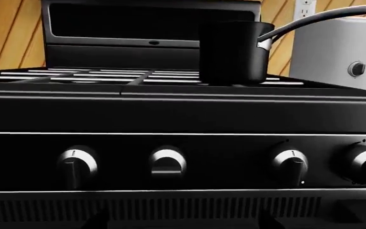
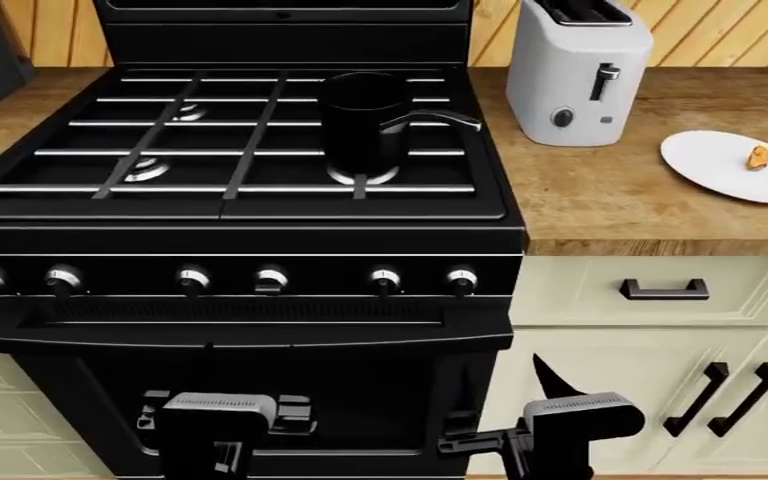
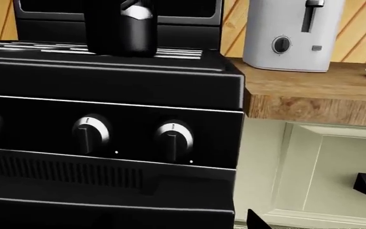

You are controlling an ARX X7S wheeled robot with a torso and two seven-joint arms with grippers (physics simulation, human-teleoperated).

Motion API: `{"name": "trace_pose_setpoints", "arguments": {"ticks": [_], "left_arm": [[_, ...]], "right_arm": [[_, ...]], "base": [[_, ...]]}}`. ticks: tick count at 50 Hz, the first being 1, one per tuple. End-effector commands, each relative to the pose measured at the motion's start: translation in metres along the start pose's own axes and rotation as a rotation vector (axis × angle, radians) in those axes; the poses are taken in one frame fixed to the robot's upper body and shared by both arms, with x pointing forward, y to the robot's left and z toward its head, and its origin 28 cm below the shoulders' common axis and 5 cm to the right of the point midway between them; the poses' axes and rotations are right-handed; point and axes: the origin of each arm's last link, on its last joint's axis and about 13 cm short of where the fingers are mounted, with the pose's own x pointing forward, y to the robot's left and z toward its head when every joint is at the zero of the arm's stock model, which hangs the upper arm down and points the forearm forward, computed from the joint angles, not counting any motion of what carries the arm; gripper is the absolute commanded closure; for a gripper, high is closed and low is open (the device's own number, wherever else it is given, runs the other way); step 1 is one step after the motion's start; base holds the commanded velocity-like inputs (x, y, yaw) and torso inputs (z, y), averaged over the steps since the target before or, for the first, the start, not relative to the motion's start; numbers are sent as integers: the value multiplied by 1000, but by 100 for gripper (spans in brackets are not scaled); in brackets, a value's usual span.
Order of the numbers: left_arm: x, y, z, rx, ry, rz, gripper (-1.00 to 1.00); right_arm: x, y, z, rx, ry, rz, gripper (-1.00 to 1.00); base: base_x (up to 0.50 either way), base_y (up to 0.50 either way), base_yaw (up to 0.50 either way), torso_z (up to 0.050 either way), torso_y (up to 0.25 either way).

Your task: Frozen meat rests on a plate on the counter. Retrieve the meat and place it in a pot on a burner. Then turn the burner on.

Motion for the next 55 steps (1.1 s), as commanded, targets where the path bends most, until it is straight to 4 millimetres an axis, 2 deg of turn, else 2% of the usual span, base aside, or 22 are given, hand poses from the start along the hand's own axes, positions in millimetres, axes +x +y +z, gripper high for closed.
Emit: {"name": "trace_pose_setpoints", "arguments": {"ticks": [1, 55], "left_arm": [[3, -1, -1, -9, 38, 33, -100], [10, -3, -1, 25, 79, 16, -100]], "right_arm": [[0, 0, 0, 20, 7, 0, -100], [6, -5, -2, 25, 42, -1, -100]], "base": [[0, -484, 0, 0, 0], [0, -500, 0, 0, 0]]}}
